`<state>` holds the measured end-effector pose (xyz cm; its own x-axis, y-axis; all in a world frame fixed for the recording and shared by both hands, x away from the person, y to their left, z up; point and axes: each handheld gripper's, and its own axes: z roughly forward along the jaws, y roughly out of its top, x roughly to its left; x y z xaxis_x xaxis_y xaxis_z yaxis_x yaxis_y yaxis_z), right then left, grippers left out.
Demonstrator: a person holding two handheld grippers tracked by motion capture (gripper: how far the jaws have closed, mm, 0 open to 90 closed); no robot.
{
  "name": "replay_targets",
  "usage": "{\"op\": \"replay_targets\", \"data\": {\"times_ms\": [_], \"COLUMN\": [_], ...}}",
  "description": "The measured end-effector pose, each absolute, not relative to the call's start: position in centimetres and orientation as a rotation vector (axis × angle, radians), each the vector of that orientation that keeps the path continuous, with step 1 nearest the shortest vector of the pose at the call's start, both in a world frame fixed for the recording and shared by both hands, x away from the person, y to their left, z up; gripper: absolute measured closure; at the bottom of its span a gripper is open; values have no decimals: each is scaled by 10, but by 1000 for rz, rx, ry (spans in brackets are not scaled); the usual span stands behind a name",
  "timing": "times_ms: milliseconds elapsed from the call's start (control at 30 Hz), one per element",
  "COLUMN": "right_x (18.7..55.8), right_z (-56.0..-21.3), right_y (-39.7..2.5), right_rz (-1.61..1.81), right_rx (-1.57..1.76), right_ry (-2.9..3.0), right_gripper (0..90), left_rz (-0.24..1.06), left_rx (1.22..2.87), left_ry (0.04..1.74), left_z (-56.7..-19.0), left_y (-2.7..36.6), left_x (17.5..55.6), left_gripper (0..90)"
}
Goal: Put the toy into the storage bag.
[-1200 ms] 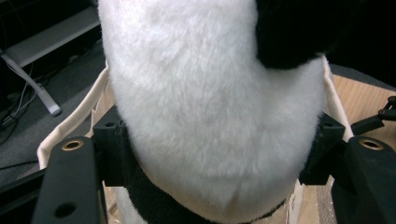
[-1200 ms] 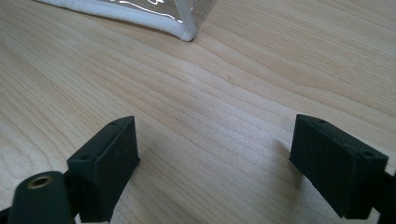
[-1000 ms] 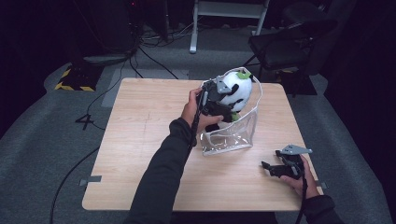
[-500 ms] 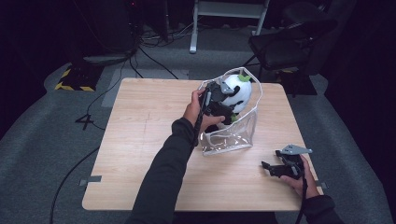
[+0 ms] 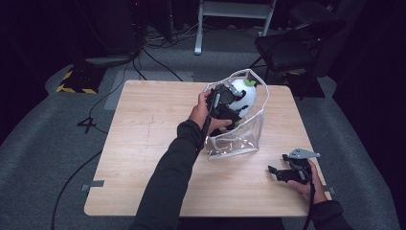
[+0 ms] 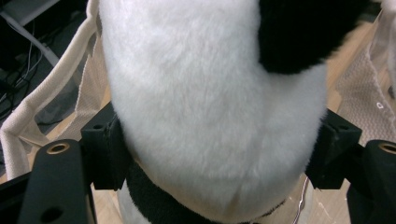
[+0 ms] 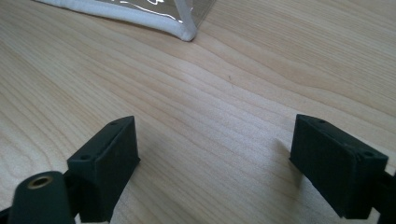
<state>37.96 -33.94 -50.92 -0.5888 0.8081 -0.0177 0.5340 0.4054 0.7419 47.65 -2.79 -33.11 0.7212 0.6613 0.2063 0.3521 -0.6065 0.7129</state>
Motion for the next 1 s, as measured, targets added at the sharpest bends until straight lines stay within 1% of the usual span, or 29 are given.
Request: {"op": "replay_targets", "data": {"times_ms": [467,800,933,1000], "right_x": [380,380,380,380], "right_z": [-509,-509,-509,-509], "right_y": [-339,-339,-339,-339], "right_rz": [1006,1006,1007,1005], "right_rx": [1154,1154,1154,1154], "right_ry": [2292,2292,2292,2292], "right_gripper": [150,150,150,150], "left_rz": [606,606,594,600], "left_rx": [2404,2424,2409,2387], "left_ry": [748,746,761,773], "left_z": [-331,-332,-334,-333], "left_y": [-45,-49,-50,-49], "left_x": [479,478,478,477], "left_gripper": [209,198,194,176]}}
